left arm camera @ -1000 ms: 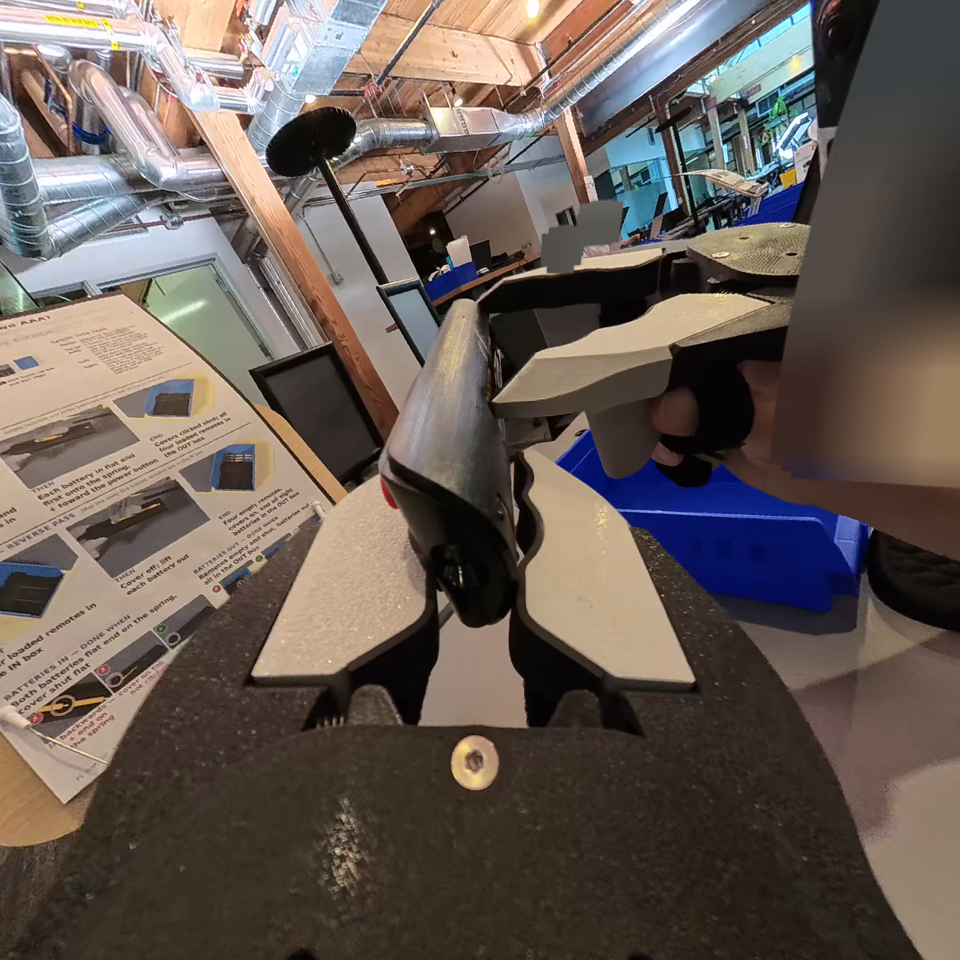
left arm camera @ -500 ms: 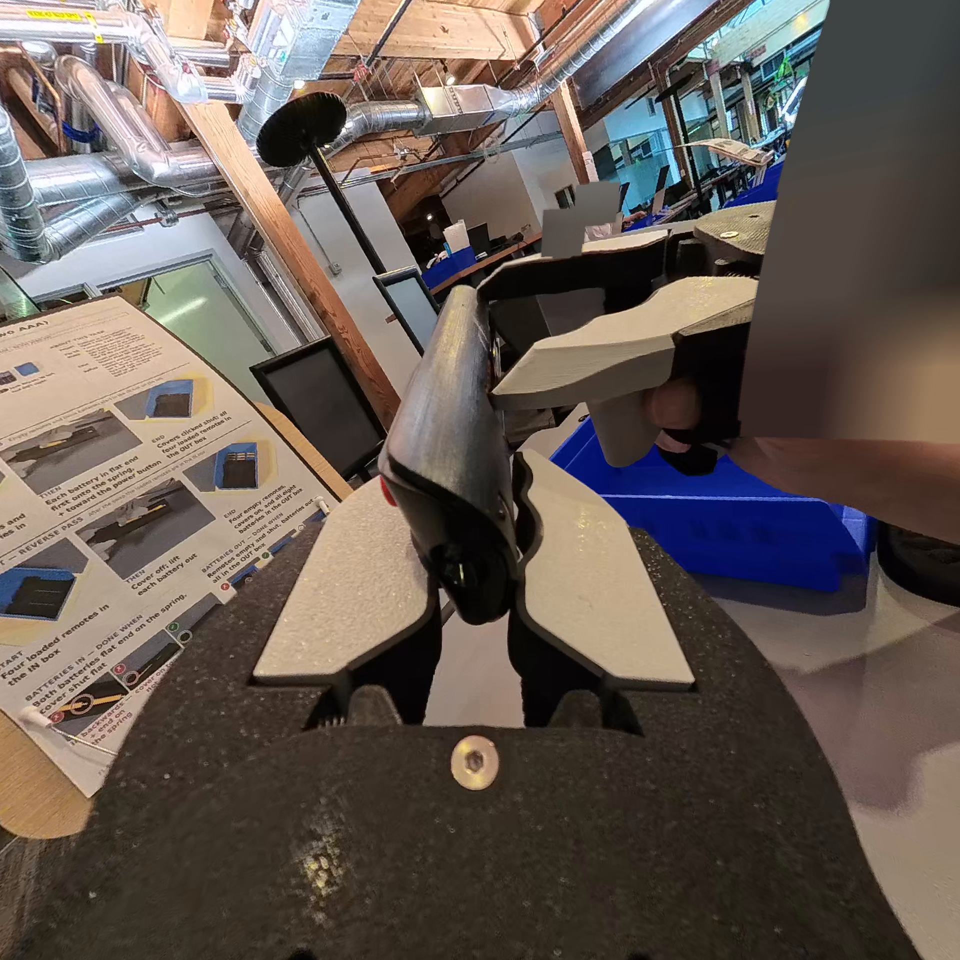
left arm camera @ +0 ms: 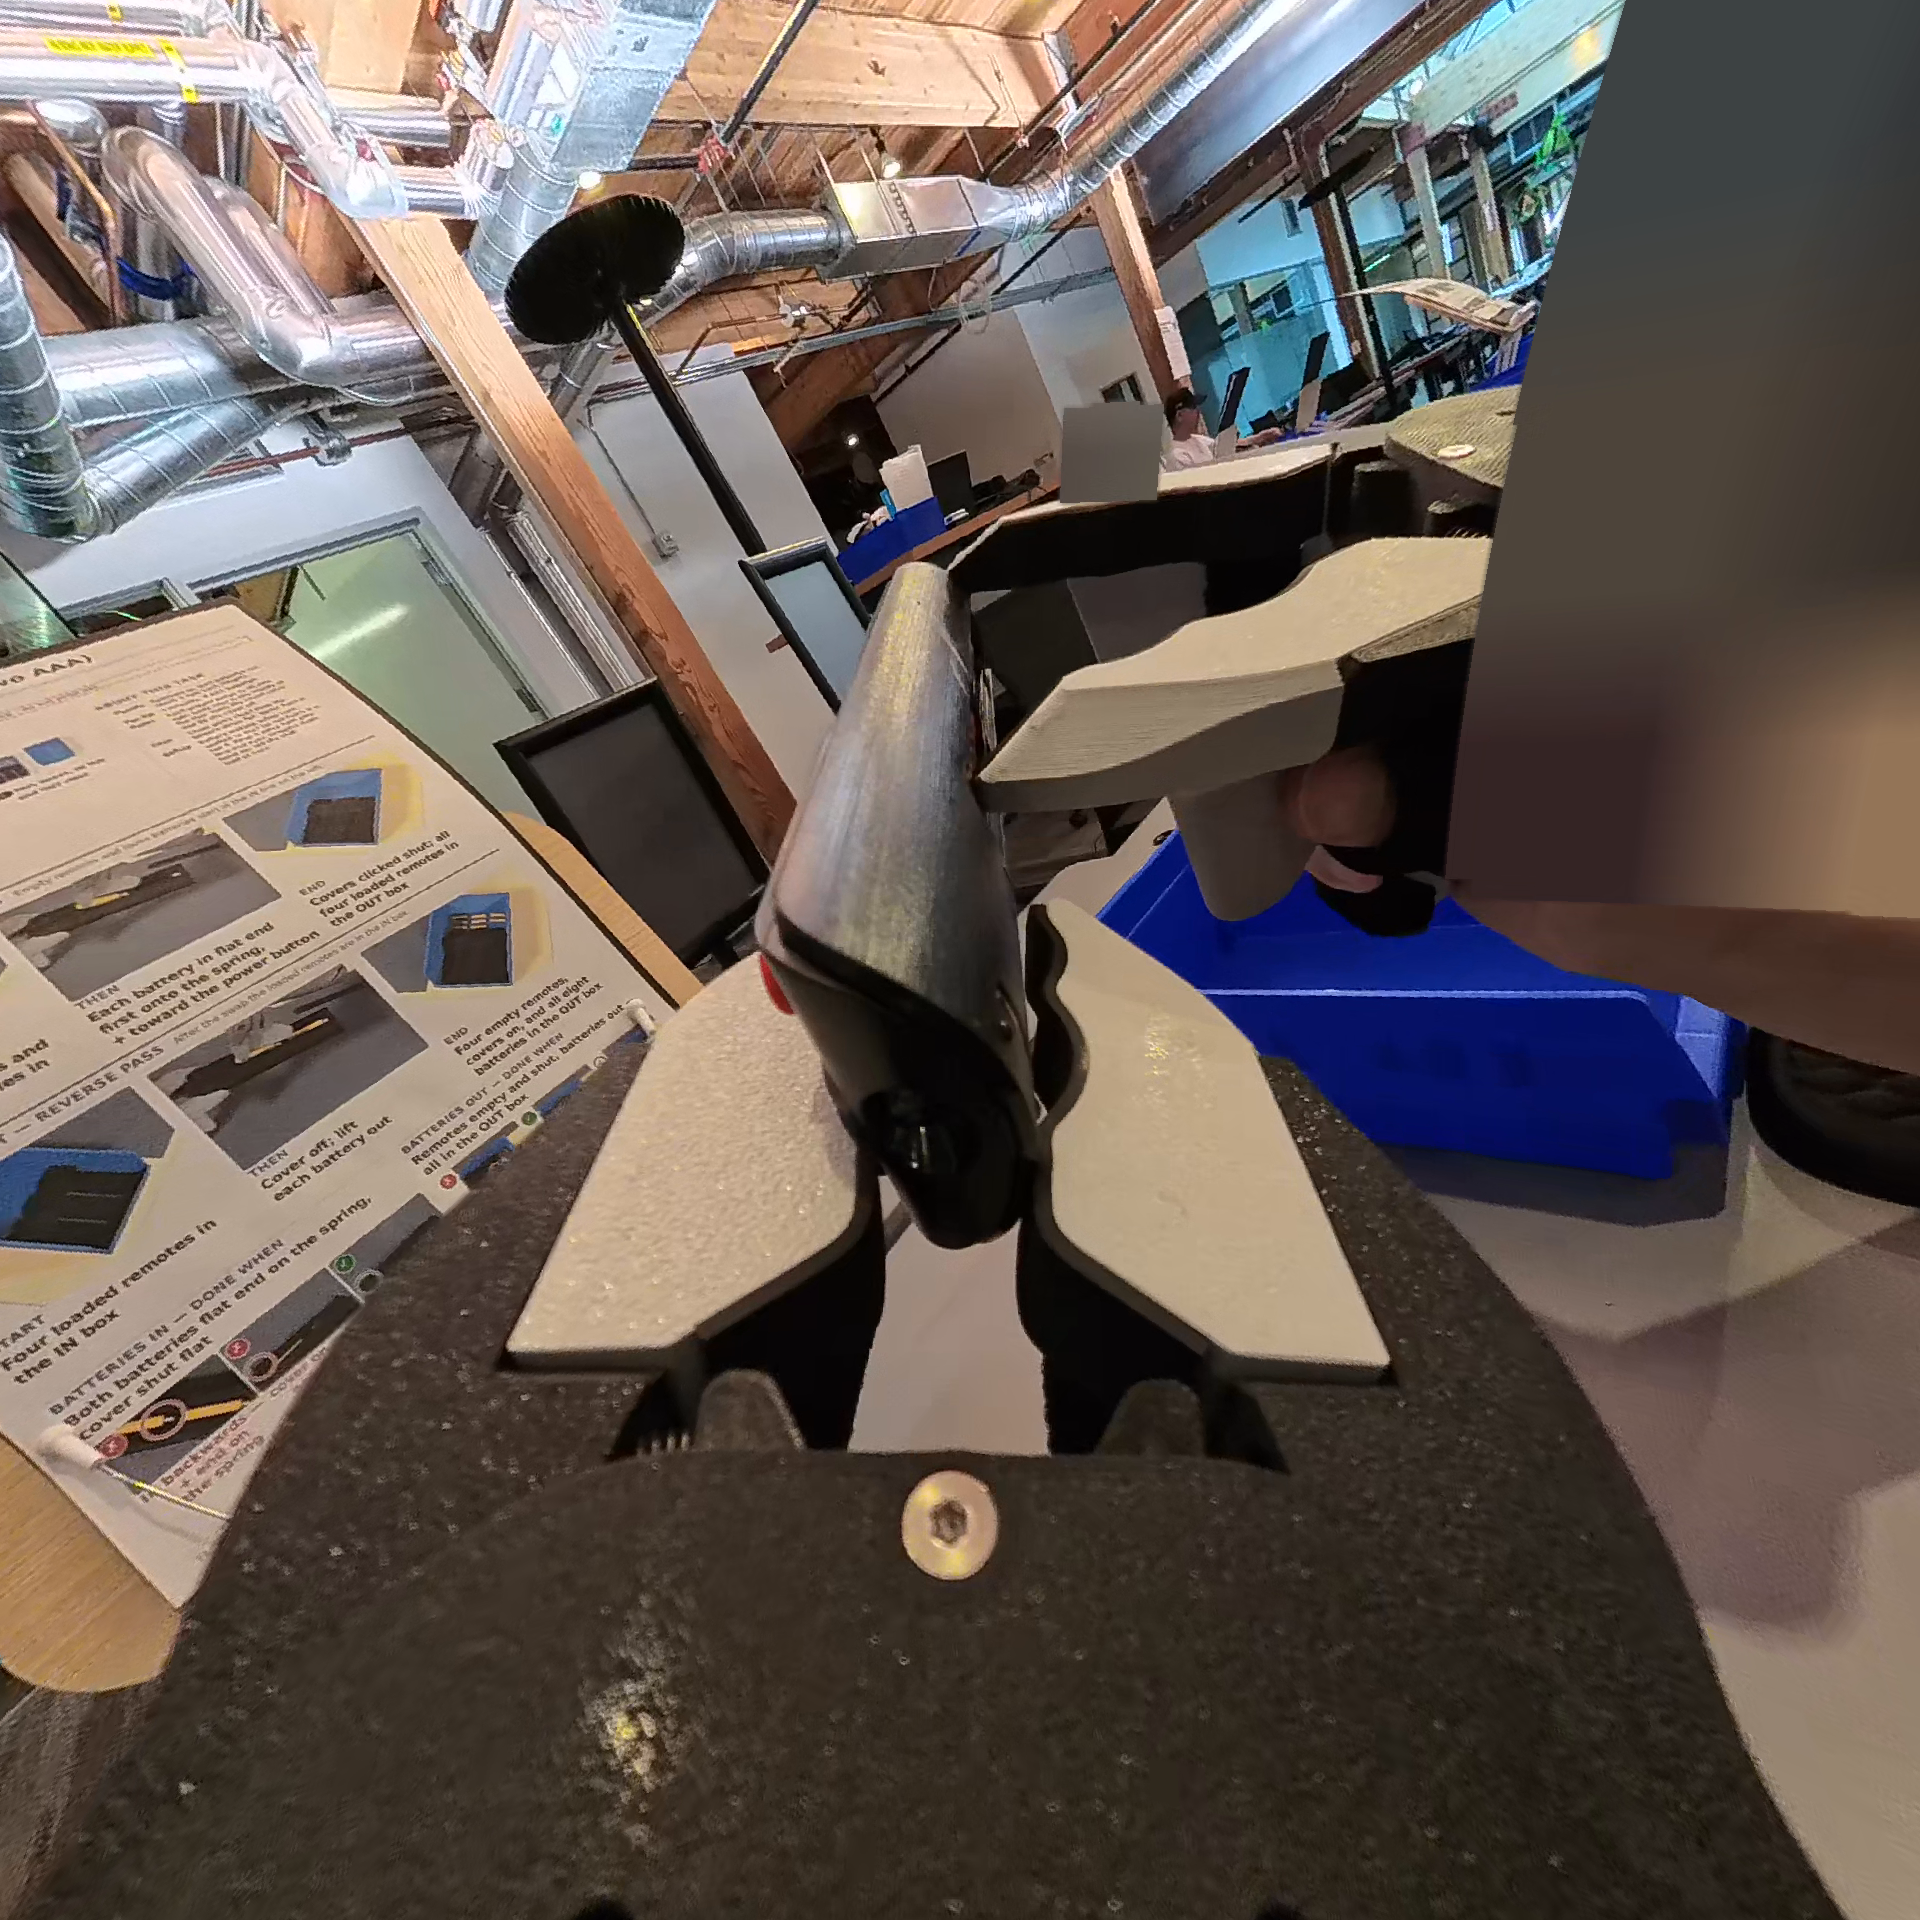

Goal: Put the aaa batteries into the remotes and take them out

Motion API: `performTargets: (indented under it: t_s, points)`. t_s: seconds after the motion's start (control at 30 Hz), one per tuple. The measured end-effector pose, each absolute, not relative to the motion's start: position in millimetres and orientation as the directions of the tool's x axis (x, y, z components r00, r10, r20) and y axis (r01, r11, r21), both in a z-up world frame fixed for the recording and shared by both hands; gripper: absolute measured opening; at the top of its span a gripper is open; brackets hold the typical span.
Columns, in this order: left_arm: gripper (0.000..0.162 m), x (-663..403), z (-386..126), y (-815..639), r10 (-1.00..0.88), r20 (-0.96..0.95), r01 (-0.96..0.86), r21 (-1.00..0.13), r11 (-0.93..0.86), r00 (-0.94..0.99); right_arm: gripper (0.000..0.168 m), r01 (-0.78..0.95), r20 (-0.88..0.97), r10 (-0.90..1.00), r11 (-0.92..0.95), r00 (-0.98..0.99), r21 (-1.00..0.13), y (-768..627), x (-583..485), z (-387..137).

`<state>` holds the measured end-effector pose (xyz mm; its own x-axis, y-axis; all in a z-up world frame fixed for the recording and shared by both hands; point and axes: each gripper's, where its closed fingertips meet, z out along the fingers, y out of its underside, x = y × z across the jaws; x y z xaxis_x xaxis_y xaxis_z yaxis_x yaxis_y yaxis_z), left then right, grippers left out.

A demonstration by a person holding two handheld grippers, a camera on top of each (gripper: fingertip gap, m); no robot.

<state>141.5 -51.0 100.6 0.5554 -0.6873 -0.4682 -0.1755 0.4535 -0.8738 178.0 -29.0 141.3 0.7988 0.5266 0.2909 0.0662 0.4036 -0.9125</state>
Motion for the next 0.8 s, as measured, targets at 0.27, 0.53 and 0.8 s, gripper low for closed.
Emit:
performTargets:
  t_s: [0.27, 0.53, 0.8]
  points:
    - [0.027, 141.8, 100.5, -50.6, -0.707, -0.447, -0.161, -0.886, 0.436, 0.547, 0.101, 0.058, 0.282, 0.529, 0.401, 0.800, -0.914, -28.1, 177.7, 141.6]
    - [0.027, 142.7, 103.5, -53.6, -0.737, -0.435, -0.145, -0.893, 0.425, 0.518, 0.093, 0.167, 0.388, 0.470, 0.444, 0.793, -0.880, -34.0, 184.4, 155.0]
    - [0.027, 141.9, 107.4, -57.3, -0.775, -0.385, -0.105, -0.916, 0.387, 0.501, 0.068, 0.199, 0.427, 0.469, 0.460, 0.773, -0.865, -36.5, 193.9, 162.0]
